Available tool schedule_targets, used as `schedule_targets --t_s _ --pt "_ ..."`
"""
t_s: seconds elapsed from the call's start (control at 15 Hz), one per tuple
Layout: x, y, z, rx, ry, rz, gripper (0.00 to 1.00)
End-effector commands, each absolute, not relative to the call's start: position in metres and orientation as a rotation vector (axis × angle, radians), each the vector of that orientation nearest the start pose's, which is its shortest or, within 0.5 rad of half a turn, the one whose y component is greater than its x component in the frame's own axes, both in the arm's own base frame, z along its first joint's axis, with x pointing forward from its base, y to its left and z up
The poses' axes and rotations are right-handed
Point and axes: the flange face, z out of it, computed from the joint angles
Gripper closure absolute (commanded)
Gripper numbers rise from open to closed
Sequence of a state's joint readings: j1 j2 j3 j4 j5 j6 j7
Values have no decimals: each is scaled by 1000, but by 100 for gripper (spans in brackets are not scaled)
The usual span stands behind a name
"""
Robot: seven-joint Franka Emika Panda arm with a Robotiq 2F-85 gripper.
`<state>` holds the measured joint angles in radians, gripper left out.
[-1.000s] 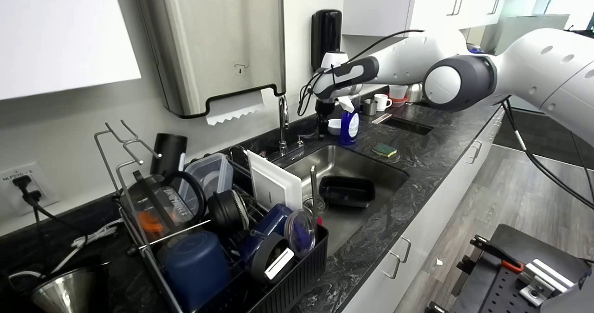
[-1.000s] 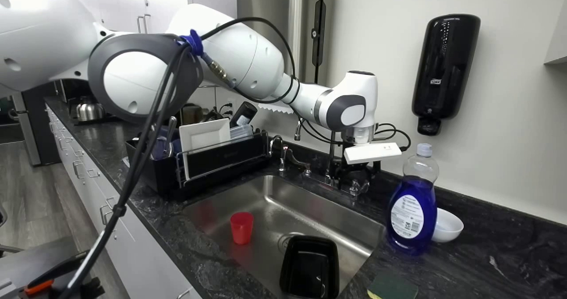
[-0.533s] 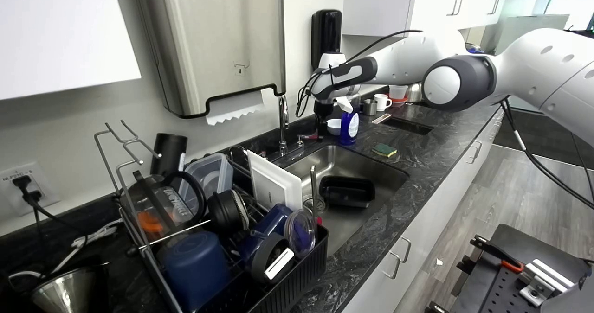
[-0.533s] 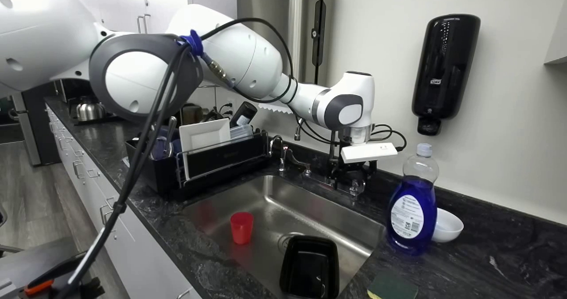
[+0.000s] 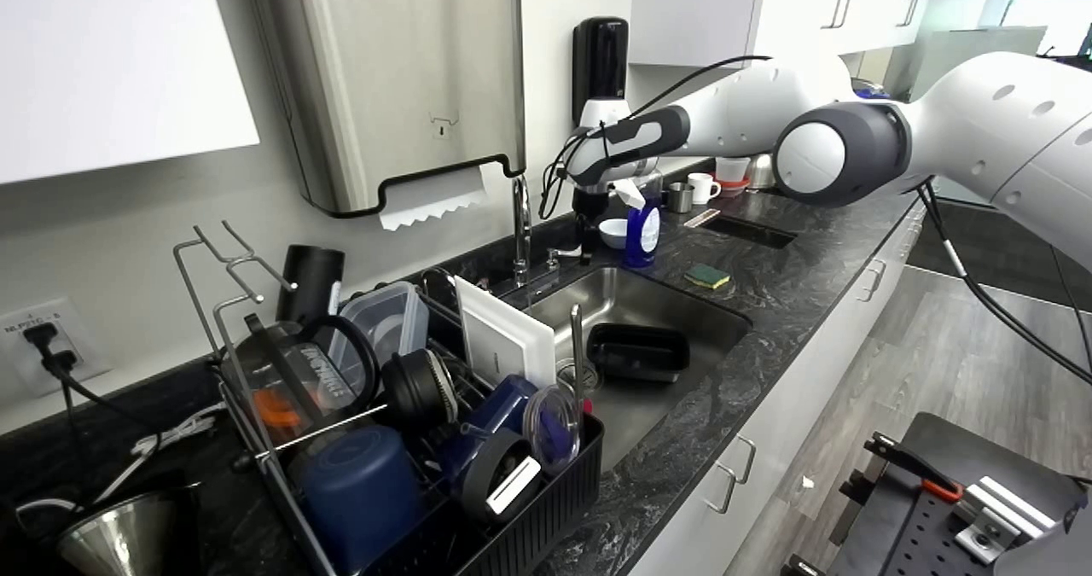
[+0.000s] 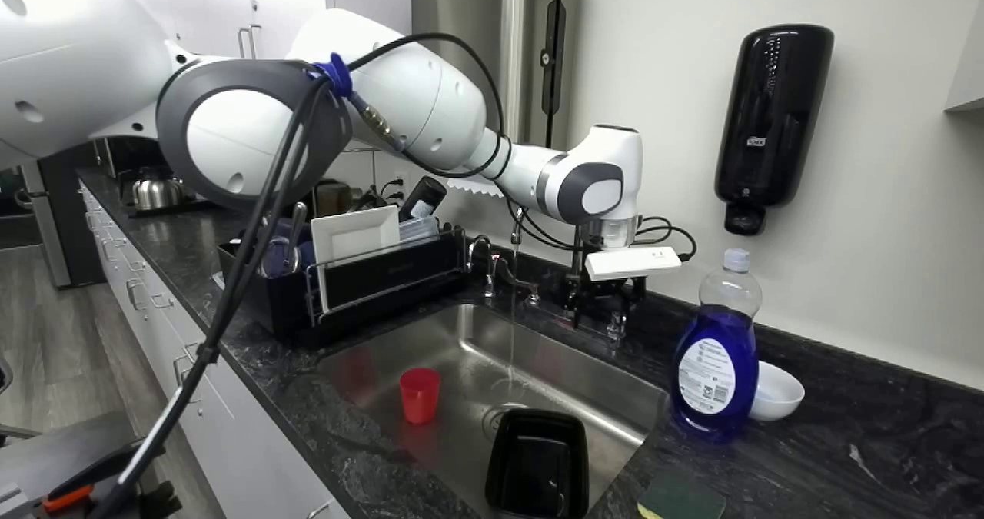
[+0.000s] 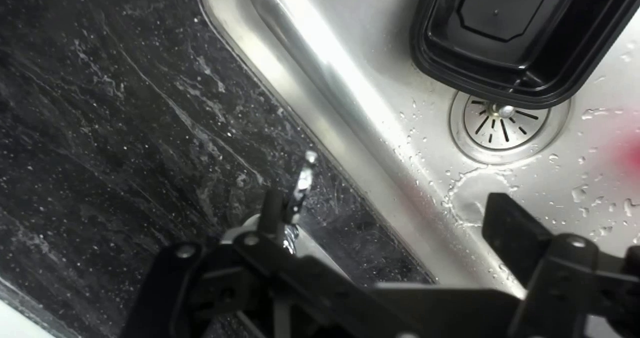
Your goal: Open the tap and close it
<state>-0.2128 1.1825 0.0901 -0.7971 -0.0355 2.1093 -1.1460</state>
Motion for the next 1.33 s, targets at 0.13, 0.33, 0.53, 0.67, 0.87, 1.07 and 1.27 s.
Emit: schedule_targets --t_s 0.13,0.33,0.53,0.67,0.87,1.07,1.27 --pt "793 -132 211 -2793 -1489 -156 0" --pt "797 -135 213 -2831 -1452 -211 0" --pt "800 -138 216 -2877 -1396 -259 0" --pt "802 -142 217 -2909 -1372 -292 0" --pt "802 -148 216 -2943 -1345 -303 0" --pt "800 -155 215 -2968 -1322 -278 0" --pt "797 -156 214 -2975 -1319 -236 0"
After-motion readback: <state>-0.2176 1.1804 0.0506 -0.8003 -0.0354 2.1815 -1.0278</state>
